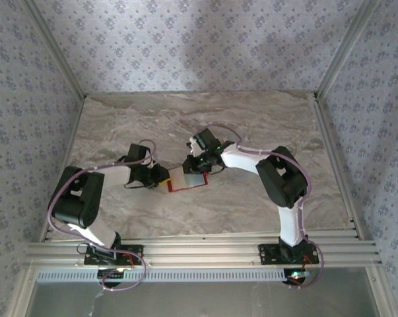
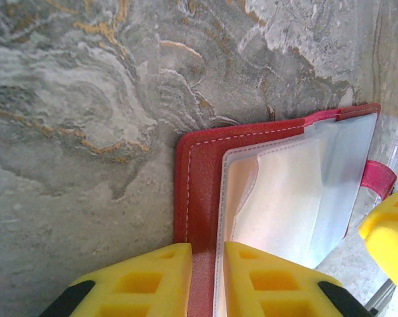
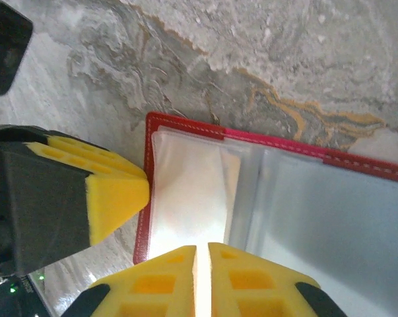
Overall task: Put the credit cards into the card holder
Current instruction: Flip over the card slot in the card holder.
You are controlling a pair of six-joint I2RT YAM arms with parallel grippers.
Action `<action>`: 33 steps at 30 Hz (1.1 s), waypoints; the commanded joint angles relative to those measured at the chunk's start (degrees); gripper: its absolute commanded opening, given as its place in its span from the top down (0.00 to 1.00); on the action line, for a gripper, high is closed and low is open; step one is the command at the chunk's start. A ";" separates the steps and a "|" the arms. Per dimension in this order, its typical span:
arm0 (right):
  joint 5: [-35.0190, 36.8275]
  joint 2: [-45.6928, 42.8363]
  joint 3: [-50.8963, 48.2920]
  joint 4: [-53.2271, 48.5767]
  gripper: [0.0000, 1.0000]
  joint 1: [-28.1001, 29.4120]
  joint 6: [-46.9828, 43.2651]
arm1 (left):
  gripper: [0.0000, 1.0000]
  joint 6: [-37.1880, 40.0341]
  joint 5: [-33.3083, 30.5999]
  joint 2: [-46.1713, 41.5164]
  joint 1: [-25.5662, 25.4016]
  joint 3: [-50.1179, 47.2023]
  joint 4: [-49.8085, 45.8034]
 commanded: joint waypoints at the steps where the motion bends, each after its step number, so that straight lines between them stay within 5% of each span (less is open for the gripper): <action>1: 2.12 1.44 -0.16 -2.30 0.86 1.78 -0.91 | 0.78 0.11 -1.81 0.53 -0.08 -0.78 -2.58; 16: 3.10 2.63 1.81 -2.24 0.83 4.15 -0.88 | 0.78 1.17 -2.25 2.30 -1.42 0.58 -3.45; 27: 20.80 -10.48 4.53 -19.07 0.56 -3.36 -6.13 | 0.78 2.58 -3.22 3.61 -4.85 2.70 -4.78; 33: 30.52 -8.78 10.90 -29.07 0.48 -9.73 -9.92 | 0.78 2.41 -2.95 4.03 -5.02 2.70 -4.68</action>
